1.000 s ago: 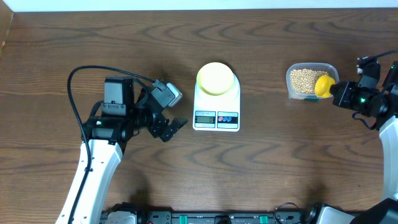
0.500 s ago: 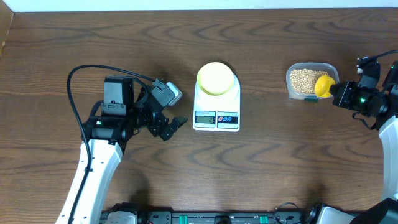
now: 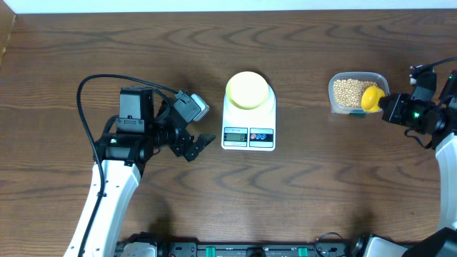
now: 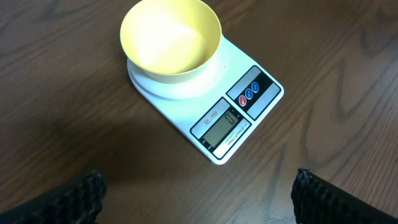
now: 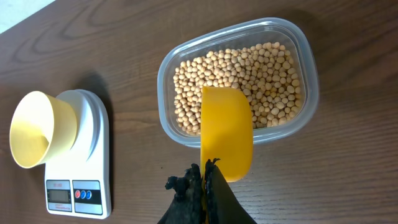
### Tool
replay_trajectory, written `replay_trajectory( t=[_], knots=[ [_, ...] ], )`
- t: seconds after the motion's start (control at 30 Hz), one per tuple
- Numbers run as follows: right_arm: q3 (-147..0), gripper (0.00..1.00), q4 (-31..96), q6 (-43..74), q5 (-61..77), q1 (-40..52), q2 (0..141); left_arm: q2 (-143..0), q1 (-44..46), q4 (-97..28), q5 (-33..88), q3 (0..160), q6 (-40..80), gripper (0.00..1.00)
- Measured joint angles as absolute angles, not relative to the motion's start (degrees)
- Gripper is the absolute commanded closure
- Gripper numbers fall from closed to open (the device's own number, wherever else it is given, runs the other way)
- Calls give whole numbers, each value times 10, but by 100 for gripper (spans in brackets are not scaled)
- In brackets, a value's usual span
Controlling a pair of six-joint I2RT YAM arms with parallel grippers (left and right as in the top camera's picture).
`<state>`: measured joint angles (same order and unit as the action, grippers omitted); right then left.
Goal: Scoop item into bowl and weigh 50g on scale
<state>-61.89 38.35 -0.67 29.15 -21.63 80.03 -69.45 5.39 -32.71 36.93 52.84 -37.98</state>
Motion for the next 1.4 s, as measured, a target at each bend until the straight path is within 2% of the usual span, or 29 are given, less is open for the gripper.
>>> replay_trajectory(
  t=[0.7, 1.0, 1.4],
  knots=[
    [-633, 99, 402, -7, 302, -213, 802, -695, 54, -324, 369, 528, -380, 2],
    [-821, 99, 529, -8, 280, -180, 830, -695, 54, -324, 367, 528, -380, 2],
    [-1032, 99, 723, -19, 212, -150, 988, -695, 54, -324, 367, 528, -380, 2]
  ],
)
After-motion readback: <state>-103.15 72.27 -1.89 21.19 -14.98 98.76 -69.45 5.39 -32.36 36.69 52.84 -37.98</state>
